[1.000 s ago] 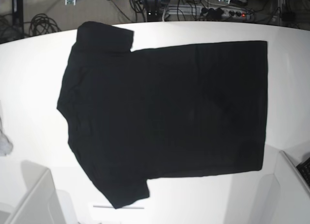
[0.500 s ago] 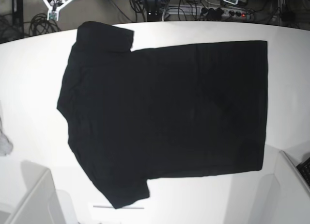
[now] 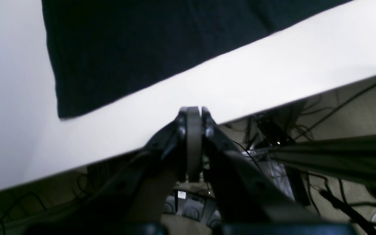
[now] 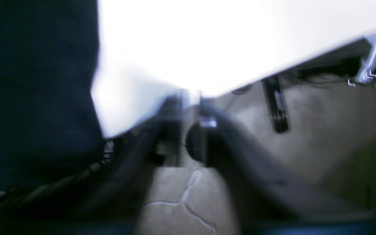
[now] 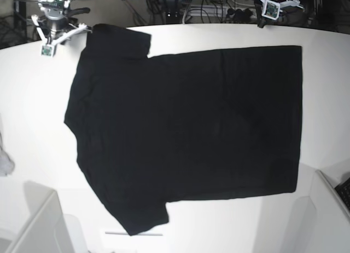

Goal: Fold the T-shirt properly
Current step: 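Move both grippers down to the shirt's shoulder corners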

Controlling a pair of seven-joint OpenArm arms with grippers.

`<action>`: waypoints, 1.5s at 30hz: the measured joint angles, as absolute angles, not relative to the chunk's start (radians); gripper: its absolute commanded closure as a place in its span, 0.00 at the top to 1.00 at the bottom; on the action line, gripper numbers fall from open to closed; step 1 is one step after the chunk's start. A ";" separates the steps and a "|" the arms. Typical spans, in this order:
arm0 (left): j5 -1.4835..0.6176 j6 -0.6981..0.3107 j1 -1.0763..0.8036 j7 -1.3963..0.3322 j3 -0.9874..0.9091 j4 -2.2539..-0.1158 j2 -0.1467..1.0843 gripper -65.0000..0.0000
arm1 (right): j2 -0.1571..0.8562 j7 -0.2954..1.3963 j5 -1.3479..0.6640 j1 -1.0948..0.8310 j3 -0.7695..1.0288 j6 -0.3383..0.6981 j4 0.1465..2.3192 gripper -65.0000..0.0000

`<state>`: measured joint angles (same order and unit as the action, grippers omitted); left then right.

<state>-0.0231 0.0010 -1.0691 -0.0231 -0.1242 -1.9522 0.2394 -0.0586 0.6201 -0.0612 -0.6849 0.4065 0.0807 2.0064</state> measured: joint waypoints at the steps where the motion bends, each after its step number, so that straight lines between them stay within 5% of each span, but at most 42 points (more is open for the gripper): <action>1: -0.028 0.001 -1.064 -0.023 -0.126 -1.952 0.239 0.00 | -0.062 0.622 -0.120 -0.673 0.410 0.118 2.008 0.45; 3: -0.104 -0.004 -1.066 -0.025 -0.133 -1.951 0.238 0.03 | -0.069 0.622 -0.244 -0.660 0.445 0.188 2.008 0.51; 6: -0.288 0.003 -1.061 -0.027 -0.186 -1.950 0.244 0.34 | -0.058 0.648 -0.412 -0.643 0.512 0.238 2.003 0.52; 9: -0.410 0.000 -1.044 -0.027 -0.232 -1.946 0.249 0.52 | -0.057 0.809 -0.542 -0.596 0.595 0.284 1.995 0.52; 17: -0.614 -0.237 -1.007 -0.026 -0.385 -1.873 0.239 0.32 | -0.036 1.052 -0.647 -0.427 0.772 0.421 1.861 0.52; 24: -0.690 -0.260 -1.008 -0.027 -0.476 -1.787 0.242 0.60 | -0.001 1.049 -0.648 -0.425 0.706 0.427 1.755 0.52; 32: -0.691 -0.263 -0.992 -0.027 -0.509 -1.746 0.238 0.61 | -0.001 1.022 -0.669 -0.428 0.642 0.428 1.734 0.51; 38: -0.691 -0.262 -0.911 -0.229 -0.567 -1.731 0.228 0.61 | 0.000 1.002 -0.682 -0.449 0.593 0.436 1.734 0.51; 40: -0.694 -0.263 -0.881 -0.270 -0.586 -1.731 0.211 0.61 | -0.001 1.002 -0.685 -0.451 0.593 0.436 1.734 0.46; 45: -0.694 -0.263 -0.828 -0.334 -0.595 -1.730 0.203 0.61 | 0.000 1.019 -0.676 -0.462 0.593 0.438 1.734 0.10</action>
